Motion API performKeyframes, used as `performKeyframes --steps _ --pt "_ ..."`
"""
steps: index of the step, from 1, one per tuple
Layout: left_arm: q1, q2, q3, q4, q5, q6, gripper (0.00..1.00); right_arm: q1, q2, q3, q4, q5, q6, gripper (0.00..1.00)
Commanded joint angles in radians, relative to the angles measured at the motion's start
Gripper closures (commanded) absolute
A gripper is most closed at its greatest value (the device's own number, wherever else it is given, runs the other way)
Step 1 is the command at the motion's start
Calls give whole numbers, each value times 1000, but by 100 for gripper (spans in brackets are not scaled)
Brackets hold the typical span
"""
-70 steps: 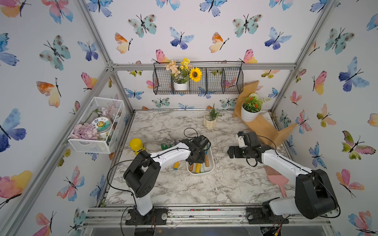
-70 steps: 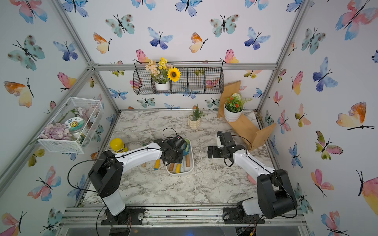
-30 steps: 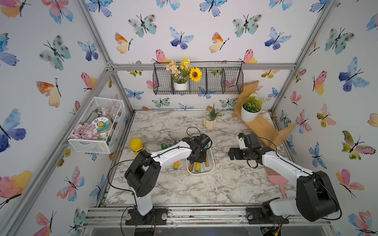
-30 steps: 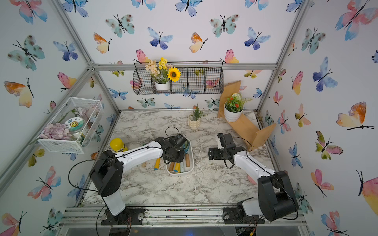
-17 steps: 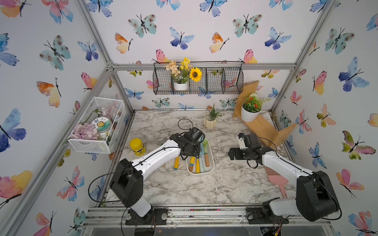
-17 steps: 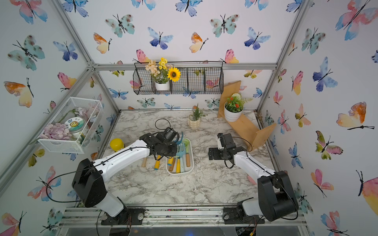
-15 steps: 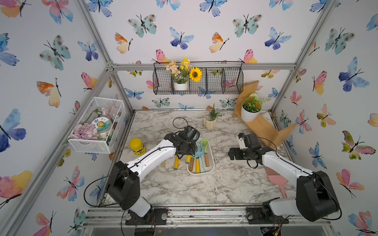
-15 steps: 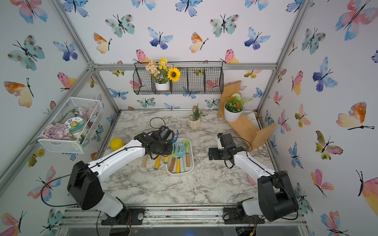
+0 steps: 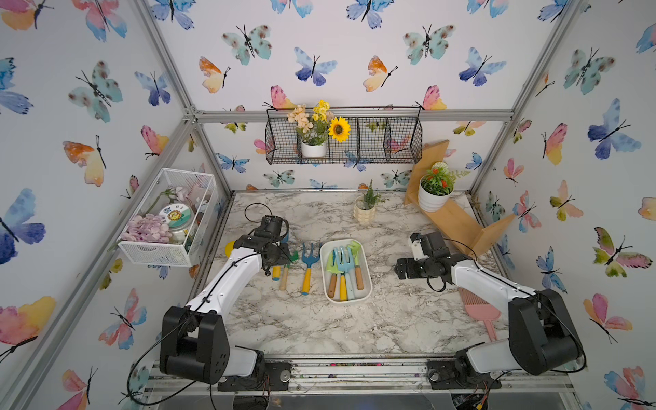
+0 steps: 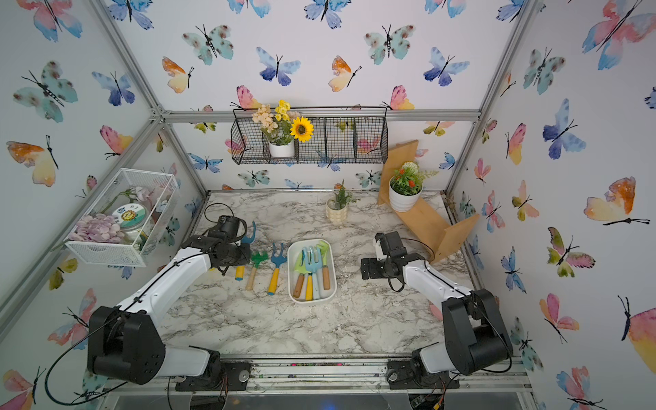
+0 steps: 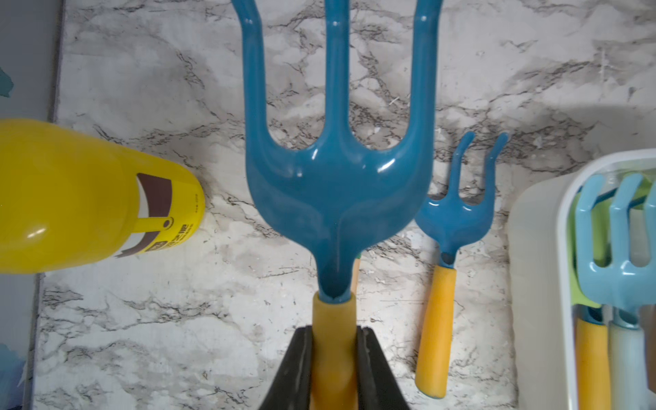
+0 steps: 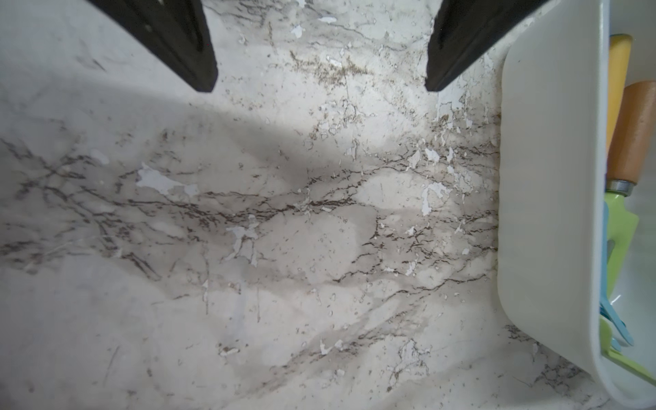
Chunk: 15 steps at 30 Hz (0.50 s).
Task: Take the hand rake out of the storage box
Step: Place the rake at the center of the board.
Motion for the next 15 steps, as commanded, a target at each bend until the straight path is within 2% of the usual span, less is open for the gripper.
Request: performKeyframes --steps 1,15 --pt "54 9 -18 46 -39 68 94 10 11 63 -31 -23 -32 3" --pt "73 103 -35 65 -166 78 94 24 42 157 -61 -43 -18 3"
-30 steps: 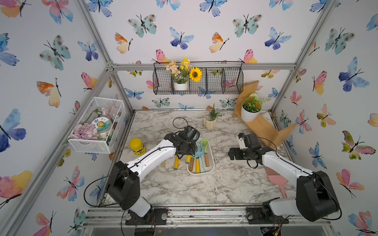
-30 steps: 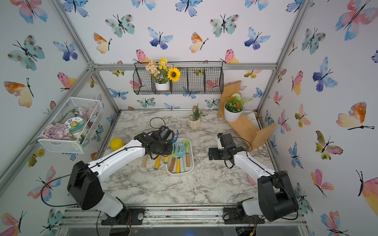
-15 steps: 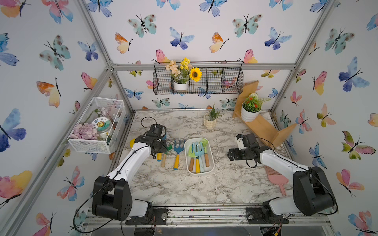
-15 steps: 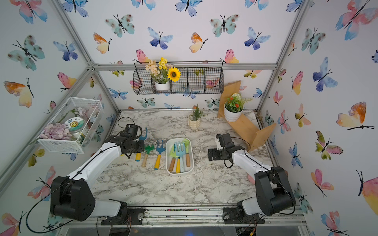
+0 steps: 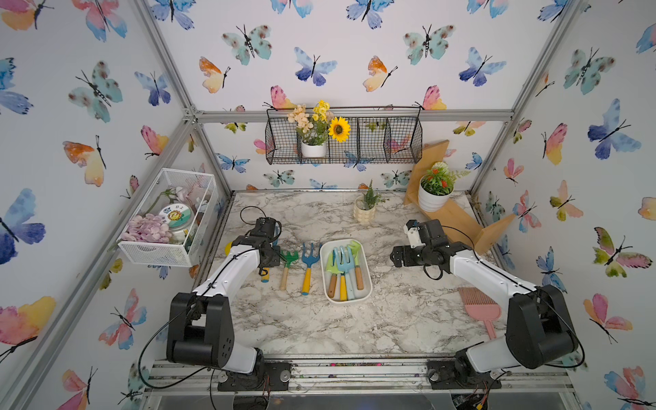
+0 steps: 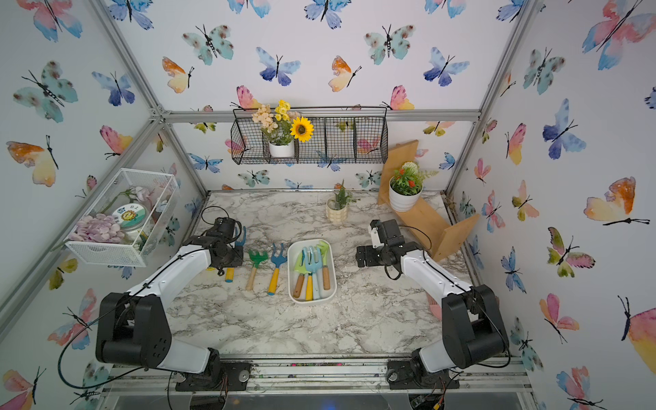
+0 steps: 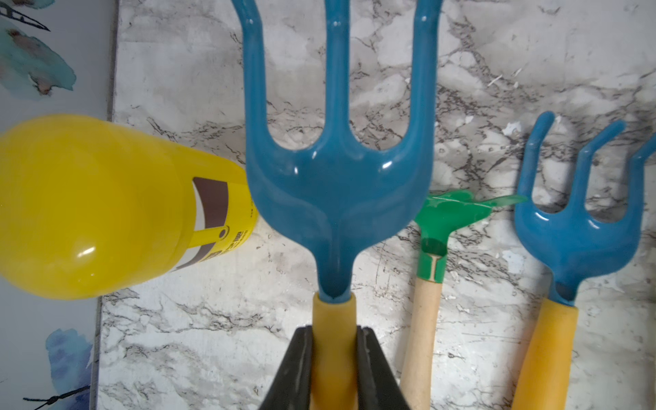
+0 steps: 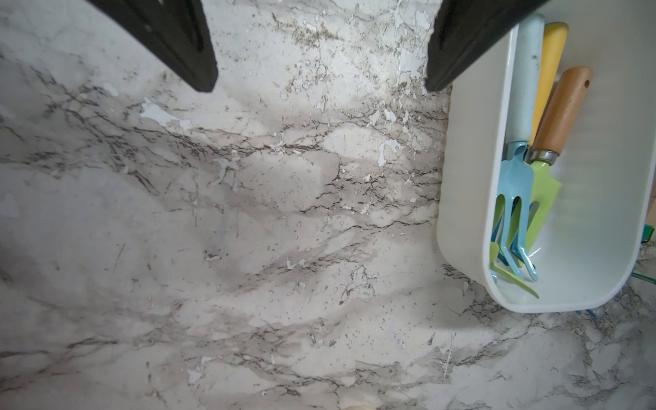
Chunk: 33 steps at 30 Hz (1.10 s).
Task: Take the hand rake out of the storage box
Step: Place the rake at the center of the board.
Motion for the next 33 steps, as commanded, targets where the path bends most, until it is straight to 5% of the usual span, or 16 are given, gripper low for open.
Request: performKeyframes --steps 1,33 --pt "0 16 -23 26 -78 6 94 9 11 21 -31 -24 4 3" --pt "0 178 -48 71 -105 -41 94 31 56 45 -8 -42 18 3"
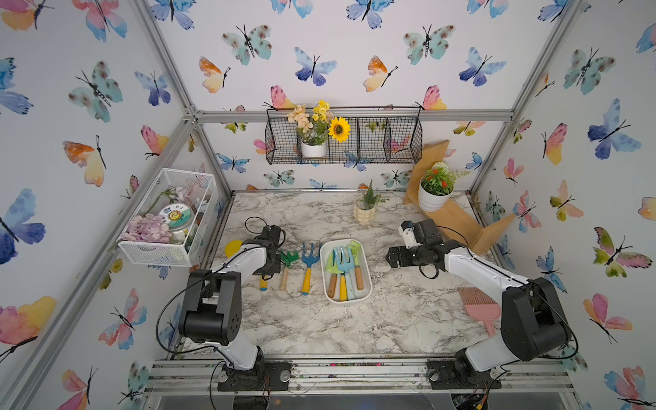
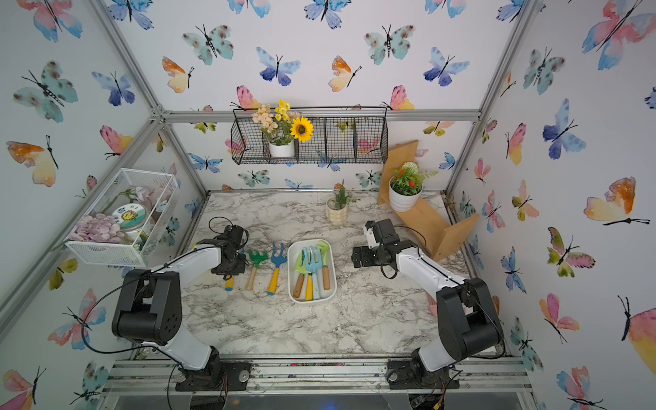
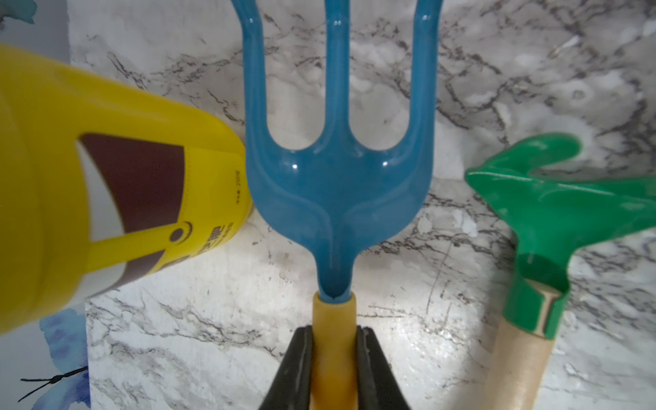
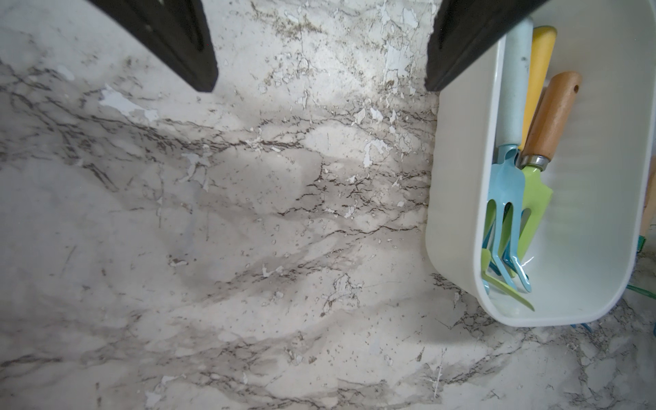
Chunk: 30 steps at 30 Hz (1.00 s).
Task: Take the hand rake out of the storage box
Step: Place the rake at the center of the board.
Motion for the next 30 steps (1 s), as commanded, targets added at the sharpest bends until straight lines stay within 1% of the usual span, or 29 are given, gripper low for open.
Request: performKeyframes --steps 1,10,14,19,25,30 --pt "-3 22 4 3 -19 -12 94 8 10 22 -8 -19 3 3" --pt "-11 53 -9 14 -13 -13 94 10 6 11 0 -19 6 4" --pt "-10 71 -15 8 -16 -18 92 11 -2 5 1 -18 6 4" --pt "-11 96 -2 -9 -43 -26 91 10 -8 -3 6 -23 14 3" --pt "-11 102 1 -22 -53 -30 83 12 -17 -7 0 -23 15 3" --pt "-12 95 27 -55 -74 -44 69 19 -20 -2 -12 -22 14 4"
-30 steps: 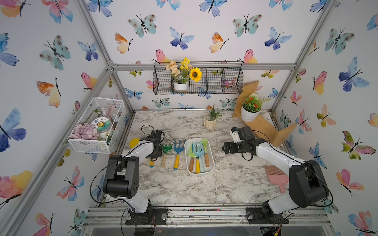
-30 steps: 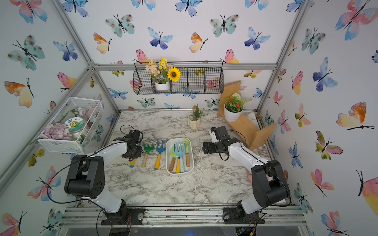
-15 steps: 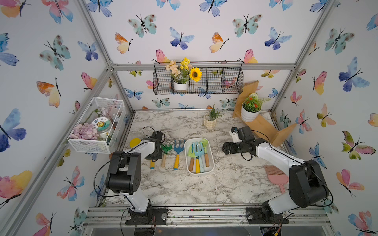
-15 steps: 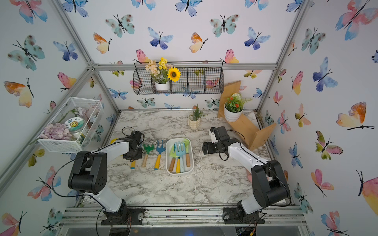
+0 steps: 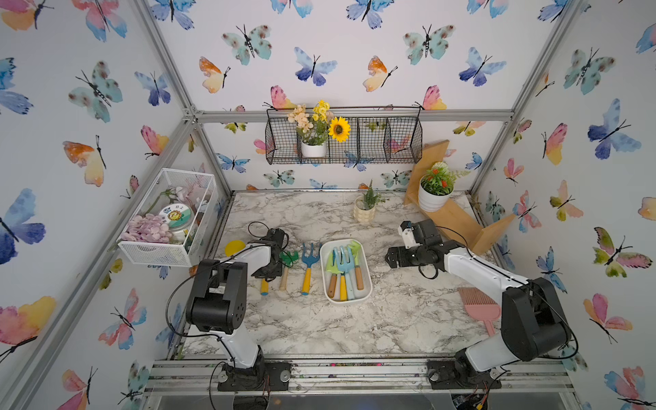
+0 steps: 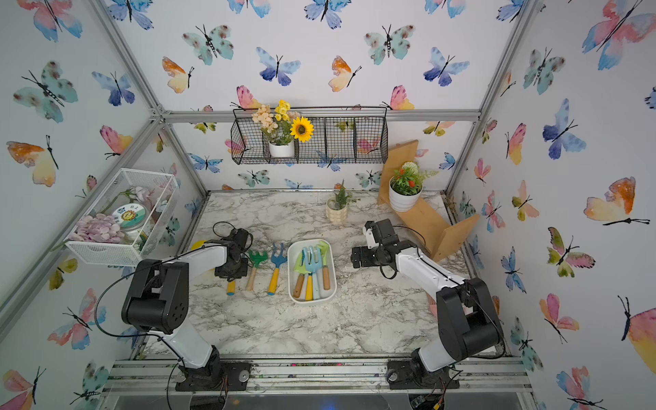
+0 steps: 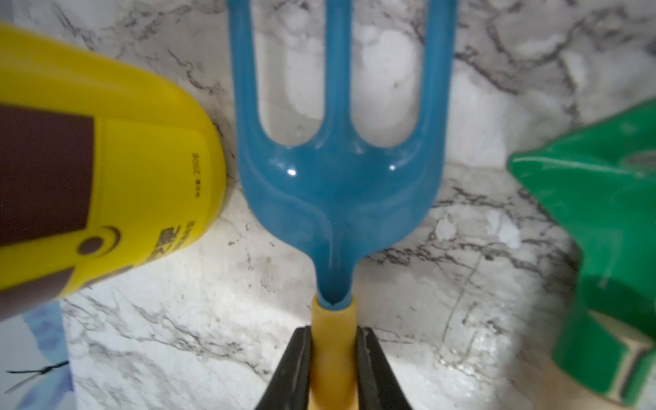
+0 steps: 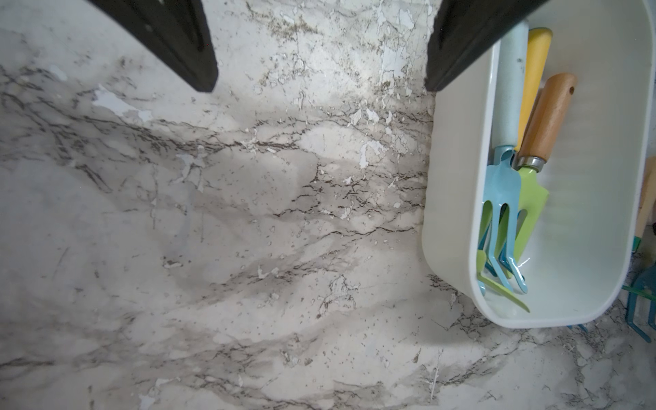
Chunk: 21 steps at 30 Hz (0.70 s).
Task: Take the hand rake out of the storage box
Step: Place the rake at the center of the board.
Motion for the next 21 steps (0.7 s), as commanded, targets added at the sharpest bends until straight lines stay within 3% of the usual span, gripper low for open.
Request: performKeyframes --steps 1,7,17,21 --pt "-5 10 27 -66 -36 -23 67 12 -21 1 -17 -18 5 4" --pt "-30 -30 75 -146 -58 -63 59 33 -28 20 -35 -7 14 4" --pt "-91 -233 75 -132 262 -252 58 208 -17 120 -63 116 105 8" --pt "-151 -281 63 -117 291 -317 57 277 7 137 -54 142 157 13"
